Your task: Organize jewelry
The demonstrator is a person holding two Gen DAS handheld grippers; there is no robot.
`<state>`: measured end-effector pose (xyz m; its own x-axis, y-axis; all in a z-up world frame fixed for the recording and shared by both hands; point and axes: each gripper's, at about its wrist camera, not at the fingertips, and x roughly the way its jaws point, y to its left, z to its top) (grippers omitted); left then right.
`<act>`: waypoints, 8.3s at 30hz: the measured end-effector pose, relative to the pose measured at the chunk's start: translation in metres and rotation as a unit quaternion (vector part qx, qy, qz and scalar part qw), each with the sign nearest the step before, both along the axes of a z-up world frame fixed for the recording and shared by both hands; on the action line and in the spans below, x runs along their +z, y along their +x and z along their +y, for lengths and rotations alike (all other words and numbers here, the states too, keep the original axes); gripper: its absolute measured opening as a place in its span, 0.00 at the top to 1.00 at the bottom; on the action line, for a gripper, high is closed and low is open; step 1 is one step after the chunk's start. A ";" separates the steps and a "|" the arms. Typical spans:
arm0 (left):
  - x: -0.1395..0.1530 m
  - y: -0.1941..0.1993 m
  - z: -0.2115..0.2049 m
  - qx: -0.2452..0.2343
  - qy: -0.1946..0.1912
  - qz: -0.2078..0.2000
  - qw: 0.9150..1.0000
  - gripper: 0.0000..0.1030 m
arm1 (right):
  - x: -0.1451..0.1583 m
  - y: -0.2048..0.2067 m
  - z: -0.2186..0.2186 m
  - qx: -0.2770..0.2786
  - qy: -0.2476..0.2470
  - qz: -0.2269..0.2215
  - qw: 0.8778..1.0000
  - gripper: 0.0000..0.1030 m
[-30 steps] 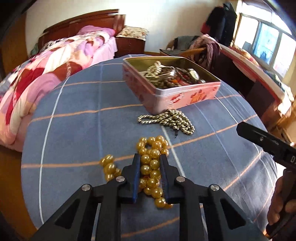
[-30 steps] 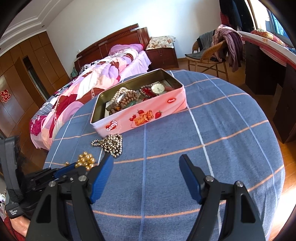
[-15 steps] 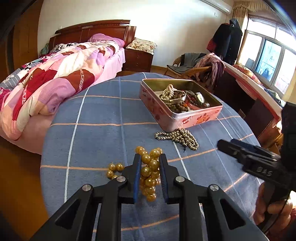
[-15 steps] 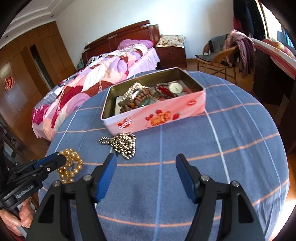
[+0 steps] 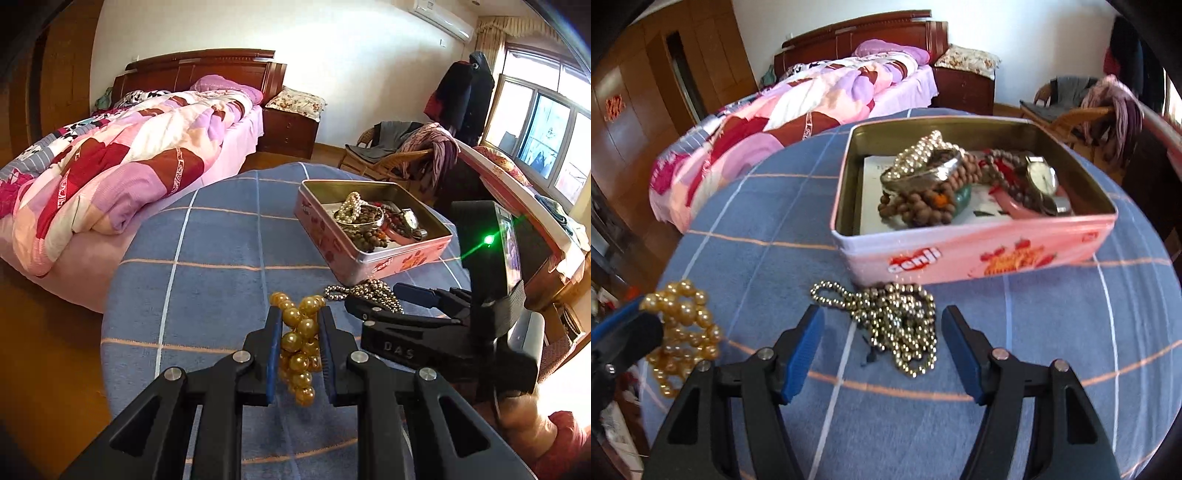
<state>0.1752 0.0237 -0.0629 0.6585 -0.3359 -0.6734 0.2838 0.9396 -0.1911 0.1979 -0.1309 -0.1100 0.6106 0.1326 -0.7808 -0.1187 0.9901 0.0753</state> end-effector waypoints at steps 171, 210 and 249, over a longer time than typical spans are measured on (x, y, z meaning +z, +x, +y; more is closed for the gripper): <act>0.009 0.085 -0.113 0.088 0.106 -0.047 0.989 0.24 | 0.061 0.004 -0.136 -0.204 0.109 -0.171 0.958 0.05; 0.073 -0.075 -0.082 0.106 0.112 -0.176 0.972 0.15 | 0.138 -0.137 -0.088 -0.179 0.042 -0.318 0.930 0.00; 0.078 -0.079 -0.079 0.111 0.101 -0.177 0.973 0.13 | 0.137 -0.142 -0.087 -0.178 0.044 -0.320 0.929 0.00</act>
